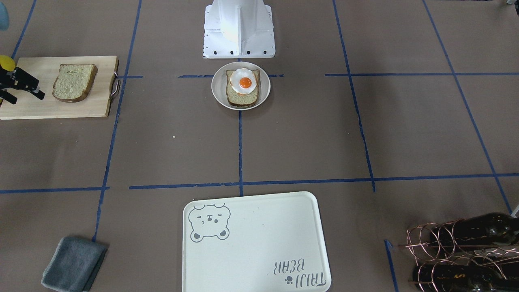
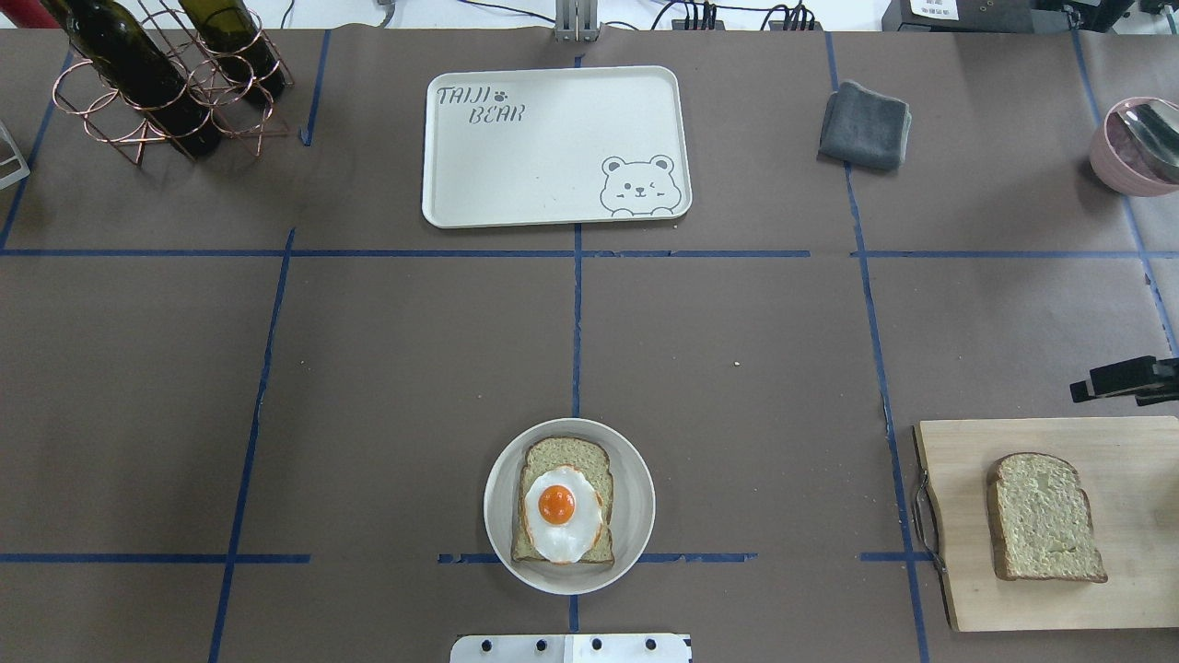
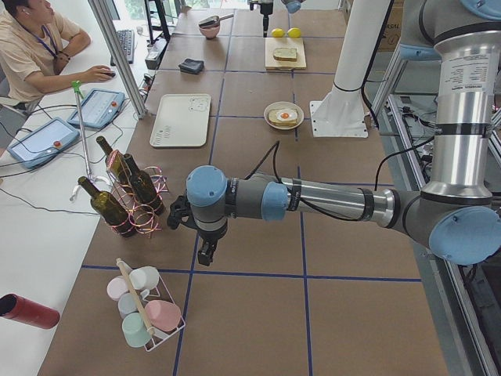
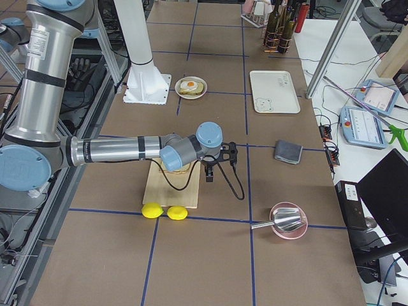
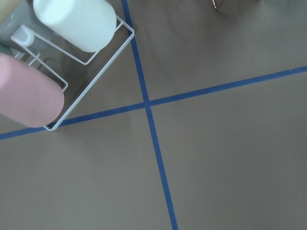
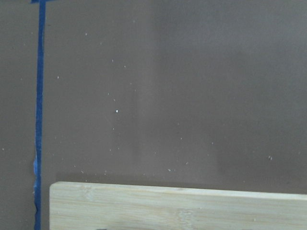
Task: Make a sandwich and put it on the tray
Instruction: 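Lower the right gripper to the bread slice on the cutting board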
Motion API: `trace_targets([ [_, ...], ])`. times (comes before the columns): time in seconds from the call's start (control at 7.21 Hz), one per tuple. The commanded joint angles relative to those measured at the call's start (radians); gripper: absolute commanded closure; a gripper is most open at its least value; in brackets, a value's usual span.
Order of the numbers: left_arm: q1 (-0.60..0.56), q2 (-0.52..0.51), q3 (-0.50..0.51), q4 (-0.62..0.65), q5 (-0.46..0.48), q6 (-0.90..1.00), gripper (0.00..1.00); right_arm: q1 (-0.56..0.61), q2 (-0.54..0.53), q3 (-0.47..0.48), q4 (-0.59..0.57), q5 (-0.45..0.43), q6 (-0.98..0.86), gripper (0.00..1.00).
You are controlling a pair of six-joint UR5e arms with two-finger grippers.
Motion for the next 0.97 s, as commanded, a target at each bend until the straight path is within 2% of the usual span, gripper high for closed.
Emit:
trace_targets([
  [0.0,0.0,0.0,-0.001,-0.001,0.0,-0.002,0.0,-0.15,-0.056,0.0,0.097,-0.059,0.172,0.1],
  [0.14,0.0,0.0,0.001,-0.001,0.0,-0.002,0.0,-0.18,-0.068,-0.006,0.138,-0.067,0.218,0.16],
  [0.28,0.0,0.002,-0.001,-0.001,0.0,-0.002,0.0,-0.227,-0.068,-0.007,0.143,-0.119,0.262,0.19],
  [0.69,0.0,0.0,-0.007,-0.004,0.0,-0.002,0.0,-0.263,-0.102,-0.009,0.145,-0.125,0.263,0.27],
  [0.83,0.0,0.0,-0.009,-0.004,0.0,-0.002,0.0,-0.261,-0.117,-0.009,0.154,-0.125,0.258,0.33],
])
